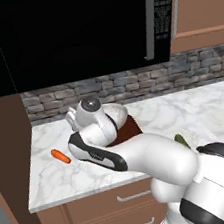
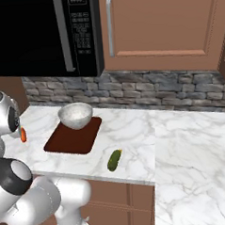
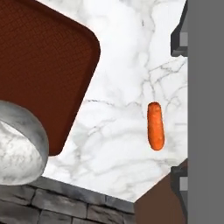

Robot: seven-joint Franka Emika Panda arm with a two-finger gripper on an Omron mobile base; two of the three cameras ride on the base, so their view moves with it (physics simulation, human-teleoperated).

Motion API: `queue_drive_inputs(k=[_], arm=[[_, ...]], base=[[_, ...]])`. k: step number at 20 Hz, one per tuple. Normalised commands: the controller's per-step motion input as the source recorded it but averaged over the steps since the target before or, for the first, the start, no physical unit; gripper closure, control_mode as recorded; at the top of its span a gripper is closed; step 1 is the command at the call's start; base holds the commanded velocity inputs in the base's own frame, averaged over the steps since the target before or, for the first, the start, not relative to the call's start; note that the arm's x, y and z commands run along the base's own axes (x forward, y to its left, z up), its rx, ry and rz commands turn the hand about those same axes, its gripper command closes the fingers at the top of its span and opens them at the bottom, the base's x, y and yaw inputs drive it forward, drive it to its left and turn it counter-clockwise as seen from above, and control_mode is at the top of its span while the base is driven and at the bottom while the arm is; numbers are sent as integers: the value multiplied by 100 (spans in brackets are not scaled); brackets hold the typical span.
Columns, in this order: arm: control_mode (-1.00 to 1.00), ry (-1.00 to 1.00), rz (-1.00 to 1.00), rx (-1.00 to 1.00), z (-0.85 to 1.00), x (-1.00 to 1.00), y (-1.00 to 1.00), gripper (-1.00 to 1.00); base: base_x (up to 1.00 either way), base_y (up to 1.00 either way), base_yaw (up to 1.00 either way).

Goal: Place the two vegetables and bowl onto the tray for setting up a vegetable dip station.

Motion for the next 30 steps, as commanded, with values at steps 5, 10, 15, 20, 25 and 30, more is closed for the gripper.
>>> queue_drive_inputs(k=[5, 10, 15, 20, 25, 30], arm=[[-100, -6, 55, -7, 4, -24, 2, -100], [-100, -5, 62, -4, 3, -10, 0, -100], [-100, -2, 56, -10, 5, 0, 0, -100], [-100, 0, 36, -24, 0, 5, 4, -100], [-100, 0, 24, -27, 0, 12, 16, -100], [-100, -4, 18, -21, 0, 0, 19, -100]], base=[[0, 0, 0], [0, 0, 0], [0, 0, 0], [0, 0, 0], [0, 0, 0], [0, 0, 0]])
